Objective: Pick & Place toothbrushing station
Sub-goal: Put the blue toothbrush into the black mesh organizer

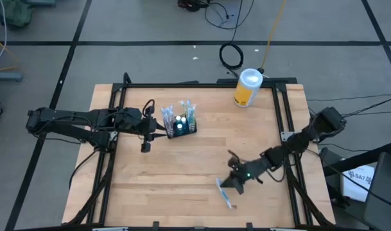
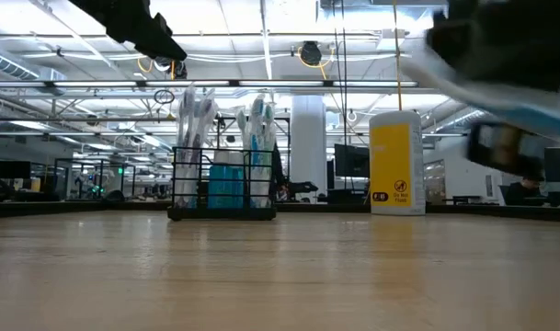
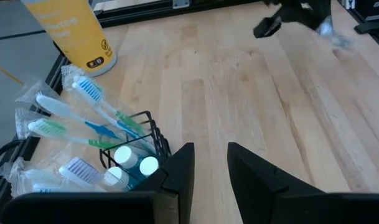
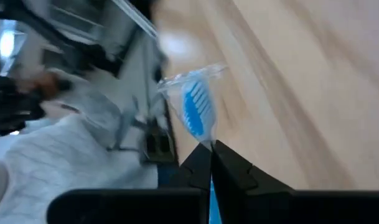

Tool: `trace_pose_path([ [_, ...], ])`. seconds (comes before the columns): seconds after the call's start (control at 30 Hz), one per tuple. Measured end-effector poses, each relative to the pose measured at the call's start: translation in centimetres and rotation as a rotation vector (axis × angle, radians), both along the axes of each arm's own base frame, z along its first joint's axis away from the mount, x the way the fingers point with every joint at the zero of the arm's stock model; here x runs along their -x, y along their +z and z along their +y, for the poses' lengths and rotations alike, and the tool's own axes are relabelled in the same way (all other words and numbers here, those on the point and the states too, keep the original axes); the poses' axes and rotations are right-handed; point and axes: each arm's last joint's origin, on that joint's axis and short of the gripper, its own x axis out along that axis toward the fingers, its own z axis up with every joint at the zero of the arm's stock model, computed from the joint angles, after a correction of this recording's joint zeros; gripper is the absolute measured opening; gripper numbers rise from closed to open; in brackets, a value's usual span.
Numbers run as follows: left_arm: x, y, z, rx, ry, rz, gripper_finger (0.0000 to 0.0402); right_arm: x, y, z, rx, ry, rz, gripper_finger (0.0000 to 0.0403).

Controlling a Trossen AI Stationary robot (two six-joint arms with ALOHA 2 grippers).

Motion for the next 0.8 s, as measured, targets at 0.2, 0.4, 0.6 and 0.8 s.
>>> trace_pose_path([
  [0.2,0.0,0.0,0.0,-0.022,-0.013,0.001,0.0102,-2.4,1.8,-3.7,0.256,-0.037,-0.307,0.0001],
  [0.4,0.0,0.0,0.0,-0.021,-0.013,0.001,0.0102,-4.0,4.2,-8.3,0.588,-0.163,-0.63,0.0001],
  [0.6,0.0,0.0,0.0,-0.019,-0.012,0.001,0.0102,-4.9,7.4,-12.2,0.775,-0.364,-0.848,0.0],
  [0.8,0.0,-0.1,0.0,-0.019,-0.012,0.007,0.0102,-6.7,10.7,-14.3,0.929,-0.444,-0.9,0.0],
])
